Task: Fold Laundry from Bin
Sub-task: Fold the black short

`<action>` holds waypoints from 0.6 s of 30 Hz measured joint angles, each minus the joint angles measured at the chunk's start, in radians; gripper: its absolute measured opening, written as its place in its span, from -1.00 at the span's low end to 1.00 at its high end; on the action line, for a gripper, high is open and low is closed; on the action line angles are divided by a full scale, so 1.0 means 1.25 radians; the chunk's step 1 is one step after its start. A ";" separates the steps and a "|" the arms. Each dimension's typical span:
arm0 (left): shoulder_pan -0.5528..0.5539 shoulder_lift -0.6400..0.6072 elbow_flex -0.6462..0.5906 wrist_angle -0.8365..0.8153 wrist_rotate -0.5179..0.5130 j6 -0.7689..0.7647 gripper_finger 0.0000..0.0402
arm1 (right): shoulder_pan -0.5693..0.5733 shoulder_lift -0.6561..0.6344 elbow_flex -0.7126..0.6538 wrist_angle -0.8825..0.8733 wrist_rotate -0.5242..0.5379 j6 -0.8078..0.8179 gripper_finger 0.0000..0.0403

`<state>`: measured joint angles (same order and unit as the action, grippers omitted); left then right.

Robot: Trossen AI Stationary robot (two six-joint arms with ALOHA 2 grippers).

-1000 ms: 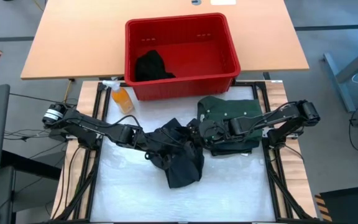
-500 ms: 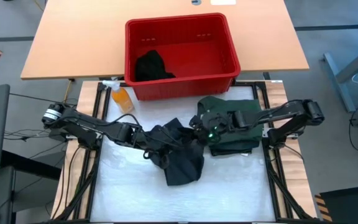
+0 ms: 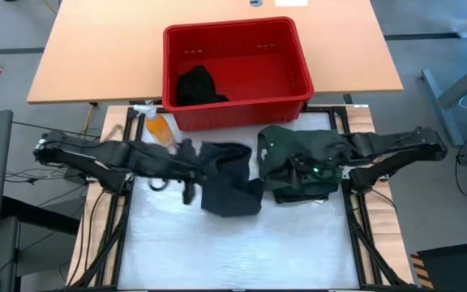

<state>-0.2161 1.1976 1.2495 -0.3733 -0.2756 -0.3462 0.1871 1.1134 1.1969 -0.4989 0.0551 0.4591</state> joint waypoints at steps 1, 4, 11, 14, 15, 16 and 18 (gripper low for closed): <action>0.000 -0.022 0.000 0.033 0.001 0.030 -0.92 | 0.016 -0.006 0.000 0.029 0.001 -0.039 -0.49; 0.000 -0.075 0.001 0.127 0.006 0.115 -0.92 | 0.058 -0.009 0.001 0.102 0.013 -0.132 -0.49; 0.000 -0.132 0.002 0.186 0.101 0.204 -0.91 | 0.036 0.003 0.000 0.131 0.075 -0.165 -0.49; 0.000 -0.133 0.002 0.184 0.132 0.208 -0.91 | -0.001 -0.001 0.000 0.170 0.016 -0.195 -0.49; 0.000 -0.133 0.002 0.183 0.141 0.214 -0.91 | -0.012 -0.001 0.000 0.182 -0.007 -0.211 -0.49; 0.000 -0.133 0.002 0.183 0.149 0.219 -0.92 | -0.024 -0.002 0.001 0.188 -0.023 -0.229 -0.49; 0.000 -0.129 0.002 0.186 0.152 0.223 -0.92 | -0.042 -0.002 0.001 0.186 -0.051 -0.264 -0.48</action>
<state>-0.2163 1.0365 1.2514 -0.1413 -0.0853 -0.0677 0.1347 1.1114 1.1976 -0.2670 -0.0088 0.1294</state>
